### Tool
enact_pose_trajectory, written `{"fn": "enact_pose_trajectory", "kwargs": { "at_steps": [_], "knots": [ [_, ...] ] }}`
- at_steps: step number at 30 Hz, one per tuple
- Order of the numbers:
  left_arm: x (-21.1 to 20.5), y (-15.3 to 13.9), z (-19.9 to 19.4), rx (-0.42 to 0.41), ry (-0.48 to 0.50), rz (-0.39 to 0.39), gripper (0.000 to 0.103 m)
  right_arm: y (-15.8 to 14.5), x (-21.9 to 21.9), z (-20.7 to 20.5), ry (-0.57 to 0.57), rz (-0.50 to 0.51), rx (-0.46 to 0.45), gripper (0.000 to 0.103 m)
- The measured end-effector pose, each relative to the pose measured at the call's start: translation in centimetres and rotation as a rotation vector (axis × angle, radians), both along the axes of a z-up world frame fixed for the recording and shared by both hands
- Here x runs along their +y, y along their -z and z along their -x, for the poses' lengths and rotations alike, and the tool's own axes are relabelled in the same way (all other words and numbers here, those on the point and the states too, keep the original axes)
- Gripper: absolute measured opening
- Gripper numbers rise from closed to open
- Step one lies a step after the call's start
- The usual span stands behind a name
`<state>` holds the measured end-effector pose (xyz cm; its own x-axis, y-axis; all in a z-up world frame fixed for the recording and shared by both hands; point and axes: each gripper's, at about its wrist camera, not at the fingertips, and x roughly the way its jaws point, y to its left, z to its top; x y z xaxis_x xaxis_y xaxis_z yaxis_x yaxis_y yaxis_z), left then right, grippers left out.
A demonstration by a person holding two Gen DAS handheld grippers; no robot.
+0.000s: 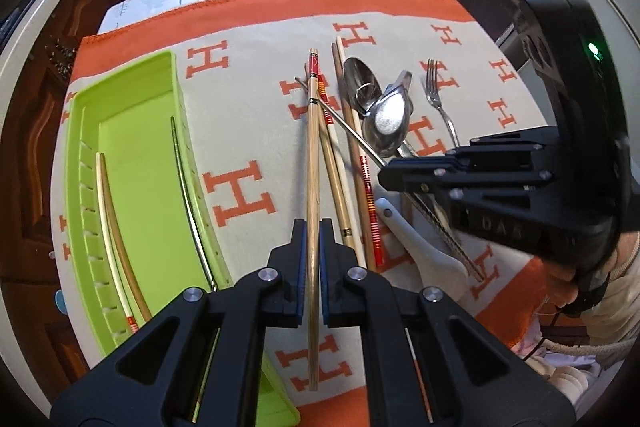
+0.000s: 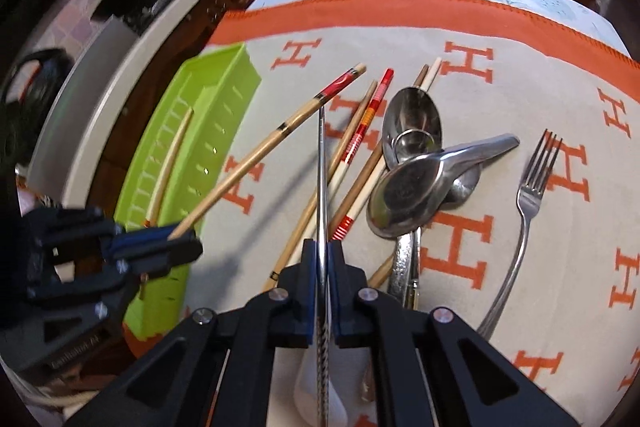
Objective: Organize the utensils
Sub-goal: 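Carry both chopsticks over the green tray and open both tools to drop them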
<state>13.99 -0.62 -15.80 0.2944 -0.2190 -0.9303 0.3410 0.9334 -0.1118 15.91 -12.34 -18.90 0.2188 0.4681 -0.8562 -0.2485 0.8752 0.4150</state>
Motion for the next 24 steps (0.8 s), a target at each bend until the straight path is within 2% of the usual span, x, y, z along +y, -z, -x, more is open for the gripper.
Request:
{"fn": "enact_pose_trajectory", "kwargs": {
  "at_steps": [9,17,20,24],
  "knots": [
    [2.0,-4.4,2.6,-0.107,-0.056,0.038,0.003,-3.0,0.7,0.4,0.055,-0.093,0.005,0.005],
    [6.9,-8.2,5.3,-0.218,-0.178,0.040,0.003,-6.5,4.7,0.3,0.093,-0.196,0.015,0.005],
    [9.0,-8.6,6.0,-0.251,-0.228,0.018,0.003,-7.2,6.3,0.2,0.116,-0.224,0.019,0.005],
    [11.6,-7.5,6.4,-0.236,-0.298,0.009,0.003,-6.7,8.8,-0.2,0.152,-0.238,0.044,0.005]
  ]
}}
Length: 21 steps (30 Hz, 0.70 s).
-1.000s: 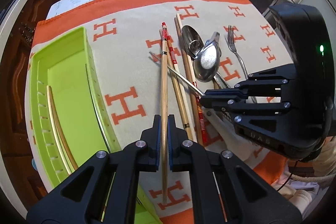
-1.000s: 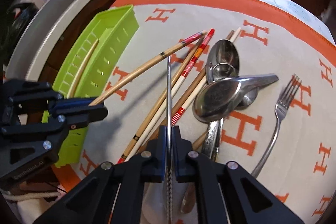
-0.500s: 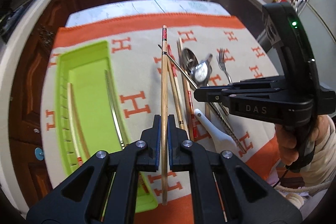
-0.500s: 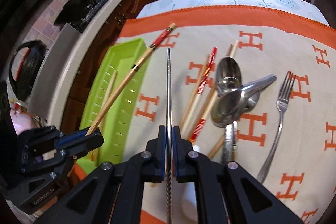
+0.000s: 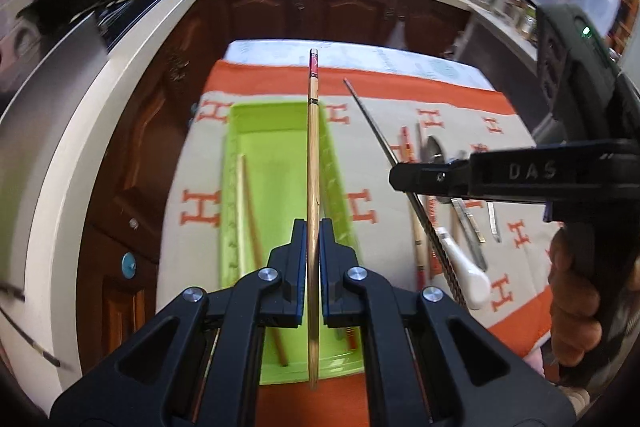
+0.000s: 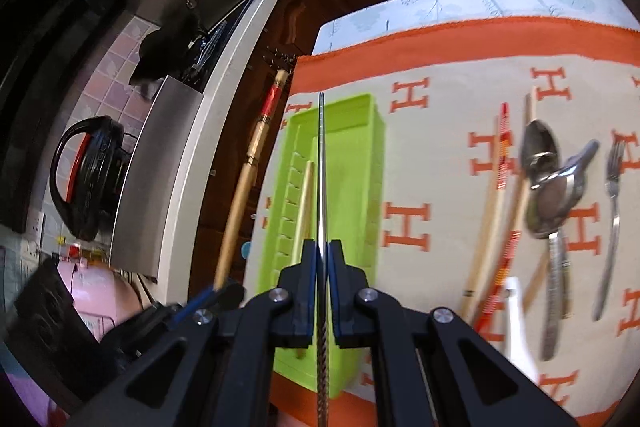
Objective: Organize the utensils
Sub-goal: 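Carry both chopsticks over the green tray and open both tools to drop them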
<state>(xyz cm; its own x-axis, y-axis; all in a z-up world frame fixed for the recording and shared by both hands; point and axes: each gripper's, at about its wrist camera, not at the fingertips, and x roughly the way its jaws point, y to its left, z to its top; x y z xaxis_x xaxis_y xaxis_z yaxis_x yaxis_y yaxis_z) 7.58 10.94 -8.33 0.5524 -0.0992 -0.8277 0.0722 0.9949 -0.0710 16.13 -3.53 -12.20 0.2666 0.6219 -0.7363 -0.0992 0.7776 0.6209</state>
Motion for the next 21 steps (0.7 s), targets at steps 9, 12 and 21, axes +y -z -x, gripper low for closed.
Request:
{"fn": "enact_pose_trajectory", "kwargs": {
  "at_steps": [9,12,21],
  "knots": [
    [1.9,5.0,-0.1,0.064,-0.054,-0.003,0.003,3.3,3.7,0.1,0.023,0.052,0.038,0.006],
    [2.0,6.1,-0.5,0.081,-0.064,0.011,0.003,3.9,4.2,0.0,0.017,0.063,0.049,0.006],
    [1.3,7.9,-1.3,0.126,-0.060,-0.004,0.004,4.2,4.7,0.1,0.004,0.077,0.057,0.020]
  ]
}}
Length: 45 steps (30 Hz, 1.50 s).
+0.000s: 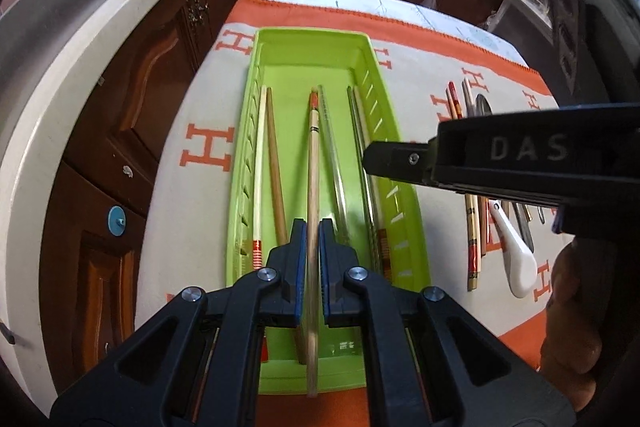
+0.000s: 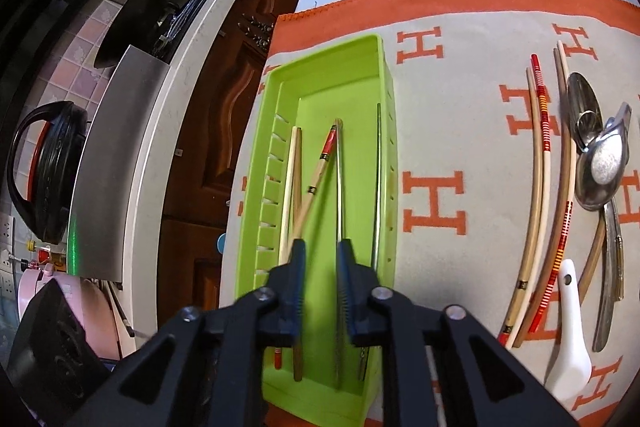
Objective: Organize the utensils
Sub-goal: 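Carry both chopsticks over the green tray and open both tools to drop them, then move both open tools back to the chopsticks beside the spoons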
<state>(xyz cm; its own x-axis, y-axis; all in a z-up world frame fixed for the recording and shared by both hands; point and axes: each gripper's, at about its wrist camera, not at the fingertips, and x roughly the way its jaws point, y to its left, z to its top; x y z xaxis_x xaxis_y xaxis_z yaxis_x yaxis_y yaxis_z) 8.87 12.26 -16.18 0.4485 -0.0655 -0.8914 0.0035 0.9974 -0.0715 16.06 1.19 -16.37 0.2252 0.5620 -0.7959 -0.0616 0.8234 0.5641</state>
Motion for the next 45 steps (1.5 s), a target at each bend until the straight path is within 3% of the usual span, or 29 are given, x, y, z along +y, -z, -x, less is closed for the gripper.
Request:
{"fn": "enact_pose_trajectory", "kwargs": {
  "at_steps": [17,33,40,45],
  "knots": [
    [-1.8,-0.4,0.2,0.006,0.025,-0.025,0.005,-2.3,-4.1,1.9,0.043,-0.049,-0.080,0.020],
    [-7.6,-3.4,-1.0,-0.033,0.164,-0.019,0.005,-6.0,-11.6,2.7,0.107,-0.056,-0.177,0.020],
    [-11.1,-2.6,-4.2,0.046,0.251,0.107,0.005,-4.0,-14.8,2.0,0.160,-0.044,-0.124,0.020],
    [-13.9,0.2,-6.4,0.128,0.303,0.119,0.005,-0.6,-16.1,1.3,0.164,-0.012,-0.044,0.020]
  ]
}}
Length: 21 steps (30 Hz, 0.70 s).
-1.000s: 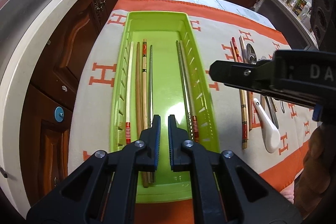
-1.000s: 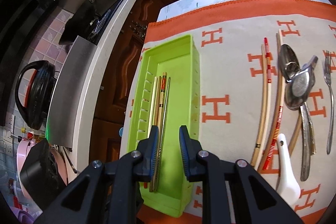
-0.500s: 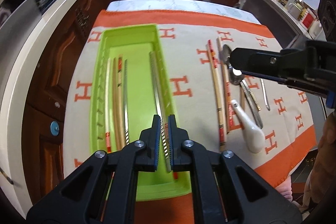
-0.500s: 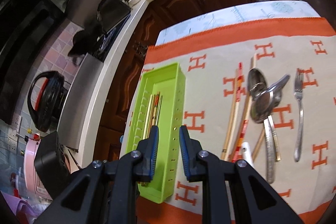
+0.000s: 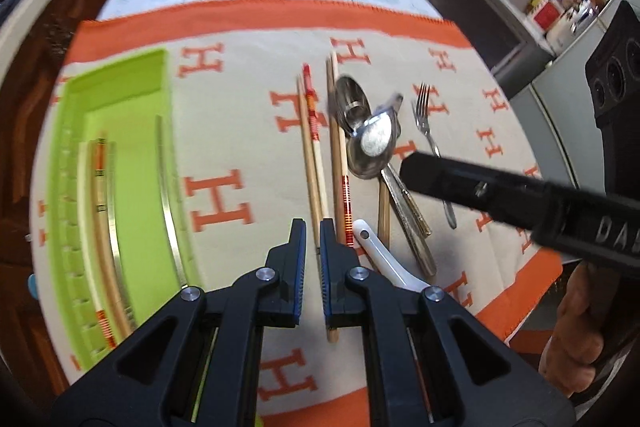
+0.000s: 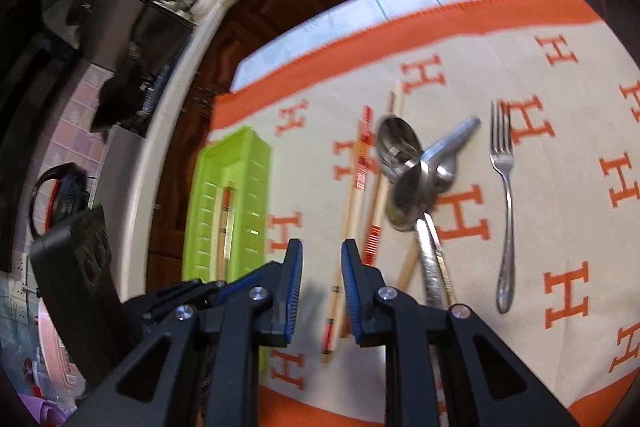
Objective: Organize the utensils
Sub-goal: 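Move both open tools back to the chopsticks beside the spoons, then grasp a plain wooden chopstick with the left tool while the right tool grasps a red-striped chopstick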
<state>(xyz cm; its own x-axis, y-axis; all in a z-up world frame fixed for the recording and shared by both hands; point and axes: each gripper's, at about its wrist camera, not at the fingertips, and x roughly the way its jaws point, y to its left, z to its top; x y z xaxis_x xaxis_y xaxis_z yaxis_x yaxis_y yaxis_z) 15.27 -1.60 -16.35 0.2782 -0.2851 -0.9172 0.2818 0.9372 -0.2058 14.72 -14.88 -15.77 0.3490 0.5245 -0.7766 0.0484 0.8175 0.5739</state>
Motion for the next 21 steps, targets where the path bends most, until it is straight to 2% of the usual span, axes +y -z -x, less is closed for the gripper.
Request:
{"fn": "enact_pose_trajectory", "kwargs": {
  "at_steps": [4,10,21],
  "knots": [
    [-1.4,2.4,-0.8,0.047,0.036,-0.022,0.005,2.4,-0.6,-0.2,-0.005,-0.006,0.056,0.020],
    [-2.7,5.0,-1.5,0.085,0.054,-0.069,0.005,3.8,-1.1,-0.4,-0.013,-0.022,0.077,0.020],
    [-2.6,5.4,-2.3,0.073,0.037,-0.073,0.005,4.6,-1.5,-0.6,-0.020,-0.043,0.088,0.020]
  ]
}}
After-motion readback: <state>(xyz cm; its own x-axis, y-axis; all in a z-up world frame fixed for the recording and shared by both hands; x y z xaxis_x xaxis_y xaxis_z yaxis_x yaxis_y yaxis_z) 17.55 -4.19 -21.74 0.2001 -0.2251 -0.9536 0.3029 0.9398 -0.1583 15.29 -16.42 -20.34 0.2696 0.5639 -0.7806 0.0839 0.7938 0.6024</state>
